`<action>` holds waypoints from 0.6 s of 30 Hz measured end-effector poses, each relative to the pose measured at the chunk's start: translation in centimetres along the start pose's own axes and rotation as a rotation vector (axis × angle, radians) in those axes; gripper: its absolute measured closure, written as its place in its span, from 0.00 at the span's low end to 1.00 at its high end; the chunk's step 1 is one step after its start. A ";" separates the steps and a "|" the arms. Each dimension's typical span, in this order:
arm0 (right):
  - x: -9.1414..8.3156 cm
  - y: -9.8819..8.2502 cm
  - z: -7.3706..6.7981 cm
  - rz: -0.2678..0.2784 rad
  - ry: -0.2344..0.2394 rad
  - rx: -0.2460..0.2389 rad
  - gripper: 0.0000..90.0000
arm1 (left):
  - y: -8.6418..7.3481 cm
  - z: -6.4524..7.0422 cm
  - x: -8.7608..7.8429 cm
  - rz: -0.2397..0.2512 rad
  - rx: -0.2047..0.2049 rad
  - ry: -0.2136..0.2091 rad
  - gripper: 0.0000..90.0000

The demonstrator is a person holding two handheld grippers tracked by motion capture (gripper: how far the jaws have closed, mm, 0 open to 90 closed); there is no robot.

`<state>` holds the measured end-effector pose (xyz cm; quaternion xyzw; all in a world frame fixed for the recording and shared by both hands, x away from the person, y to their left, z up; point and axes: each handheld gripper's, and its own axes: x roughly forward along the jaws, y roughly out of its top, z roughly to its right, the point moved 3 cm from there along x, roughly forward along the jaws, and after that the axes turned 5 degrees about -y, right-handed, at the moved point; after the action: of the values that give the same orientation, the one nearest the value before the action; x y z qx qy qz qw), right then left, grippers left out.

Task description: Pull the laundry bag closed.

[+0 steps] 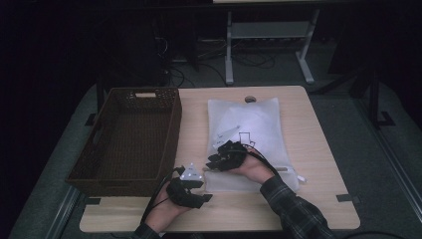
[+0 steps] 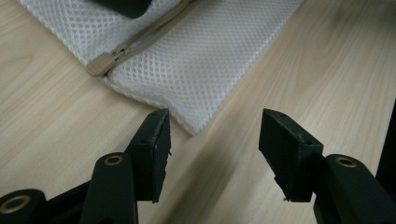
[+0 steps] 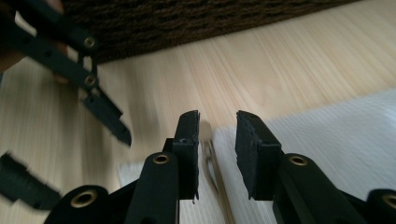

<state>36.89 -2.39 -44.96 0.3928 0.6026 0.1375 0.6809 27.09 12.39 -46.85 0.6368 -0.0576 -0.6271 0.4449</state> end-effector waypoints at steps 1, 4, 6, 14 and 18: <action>0.5 0.2 -0.1 -0.011 0.000 -0.007 0.77 | -0.1 0.0 -0.1 -0.003 0.002 0.000 0.48; 1.7 0.5 -0.3 -0.039 0.009 -0.019 0.77 | -0.3 0.0 -0.2 0.004 -0.001 -0.003 0.48; 2.5 0.6 -0.5 -0.060 0.011 -0.029 0.78 | -0.4 0.1 -0.2 -0.002 0.007 0.002 0.48; 3.5 0.4 -0.5 -0.093 -0.007 -0.038 0.88 | -0.4 0.2 0.1 -0.011 0.006 -0.004 0.48; 2.5 0.4 -0.8 -0.072 -0.008 -0.047 0.89 | -0.4 0.3 0.1 -0.014 0.003 -0.005 0.48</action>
<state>36.87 -0.20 -46.38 0.3555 0.6102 0.1253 0.6969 26.72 12.42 -47.14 0.6363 -0.0552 -0.6315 0.4396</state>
